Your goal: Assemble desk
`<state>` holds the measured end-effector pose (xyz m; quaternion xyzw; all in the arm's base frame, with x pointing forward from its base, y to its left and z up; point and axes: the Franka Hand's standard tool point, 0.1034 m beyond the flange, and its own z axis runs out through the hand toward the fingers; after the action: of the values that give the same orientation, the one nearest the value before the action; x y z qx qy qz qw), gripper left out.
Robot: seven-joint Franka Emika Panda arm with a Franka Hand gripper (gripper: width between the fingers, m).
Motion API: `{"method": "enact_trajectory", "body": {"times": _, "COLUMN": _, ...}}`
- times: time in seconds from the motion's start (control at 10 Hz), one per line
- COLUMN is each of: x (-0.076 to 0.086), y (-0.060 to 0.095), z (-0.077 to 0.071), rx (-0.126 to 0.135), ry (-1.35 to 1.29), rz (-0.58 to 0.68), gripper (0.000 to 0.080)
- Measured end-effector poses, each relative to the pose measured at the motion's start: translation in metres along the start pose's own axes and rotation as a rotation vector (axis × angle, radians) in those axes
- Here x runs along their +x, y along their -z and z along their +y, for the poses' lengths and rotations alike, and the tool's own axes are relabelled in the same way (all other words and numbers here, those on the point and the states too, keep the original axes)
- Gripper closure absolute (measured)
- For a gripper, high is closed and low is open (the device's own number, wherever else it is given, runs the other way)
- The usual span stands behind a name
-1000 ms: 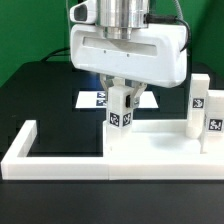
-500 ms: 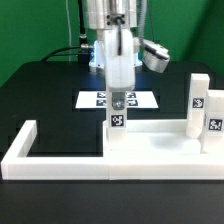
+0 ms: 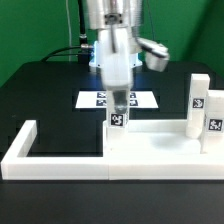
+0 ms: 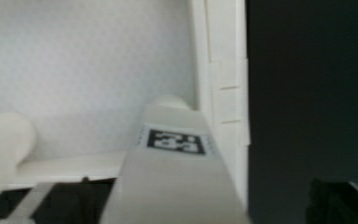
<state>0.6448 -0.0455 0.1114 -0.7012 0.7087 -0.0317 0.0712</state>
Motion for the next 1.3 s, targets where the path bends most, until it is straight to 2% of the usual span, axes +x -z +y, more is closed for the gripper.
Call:
{"method": "enact_trajectory", "body": {"times": 0.1, "x": -0.0062, "y": -0.0033, "z": -0.0003, "rx": 0.012, "ry": 0.192, "rz": 0.009, "gripper": 0.0164}}
{"method": "enact_trajectory", "body": {"times": 0.3, "x": -0.0138, "y": -0.0040, "z": 0.0050, "rx": 0.002, "ry": 0.385, "rz": 0.012, "gripper": 0.0153}}
{"method": "enact_trajectory", "body": {"times": 0.7, "x": -0.0102, "y": -0.0044, "z": 0.0055, "rx": -0.004, "ry": 0.627, "rz": 0.015, "gripper": 0.0151}}
{"method": "enact_trajectory", "body": {"times": 0.9, "x": -0.0049, "y": 0.0025, "z": 0.0036, "rx": -0.019, "ry": 0.934, "rz": 0.031, "gripper": 0.0151}}
{"method": "enact_trajectory", "body": {"times": 1.1, "x": -0.0048, "y": 0.0023, "z": 0.0039, "rx": -0.020, "ry": 0.976, "rz": 0.031, "gripper": 0.0151}}
{"method": "enact_trajectory", "body": {"times": 1.2, "x": -0.0048, "y": 0.0021, "z": 0.0040, "rx": -0.020, "ry": 0.963, "rz": 0.031, "gripper": 0.0272}}
{"method": "enact_trajectory", "body": {"times": 1.3, "x": -0.0047, "y": 0.0020, "z": 0.0040, "rx": -0.020, "ry": 0.963, "rz": 0.031, "gripper": 0.0272}}
